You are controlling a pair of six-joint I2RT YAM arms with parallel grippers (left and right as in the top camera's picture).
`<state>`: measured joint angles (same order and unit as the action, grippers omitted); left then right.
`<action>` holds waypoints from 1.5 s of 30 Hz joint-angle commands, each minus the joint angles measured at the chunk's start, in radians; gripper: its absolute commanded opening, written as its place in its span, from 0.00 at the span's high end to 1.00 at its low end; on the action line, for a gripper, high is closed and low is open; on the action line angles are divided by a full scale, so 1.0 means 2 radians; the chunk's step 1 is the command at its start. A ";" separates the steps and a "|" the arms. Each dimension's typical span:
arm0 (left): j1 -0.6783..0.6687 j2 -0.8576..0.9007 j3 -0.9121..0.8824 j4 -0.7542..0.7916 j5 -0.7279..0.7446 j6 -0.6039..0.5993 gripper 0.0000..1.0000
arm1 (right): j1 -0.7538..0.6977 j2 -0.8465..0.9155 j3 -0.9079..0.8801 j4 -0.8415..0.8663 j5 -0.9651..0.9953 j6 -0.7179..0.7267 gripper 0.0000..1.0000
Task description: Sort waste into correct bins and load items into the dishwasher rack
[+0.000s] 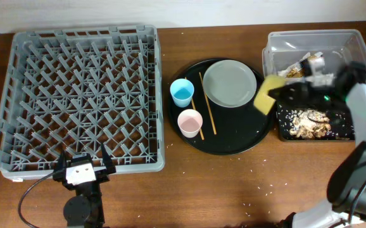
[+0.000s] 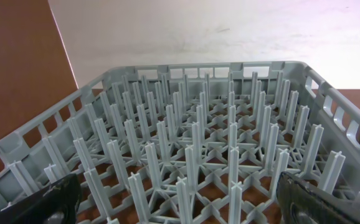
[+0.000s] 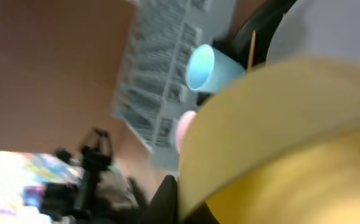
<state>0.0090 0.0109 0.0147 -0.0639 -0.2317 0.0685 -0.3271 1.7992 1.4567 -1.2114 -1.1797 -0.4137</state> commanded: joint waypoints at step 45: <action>-0.188 0.764 0.732 -0.382 0.199 -0.002 0.01 | 0.208 -0.043 0.072 -0.015 0.568 0.314 0.02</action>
<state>-0.2840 1.3727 1.3663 -0.8318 0.0914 0.0715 0.0940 1.7176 1.5913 -1.2442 -0.0490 0.2096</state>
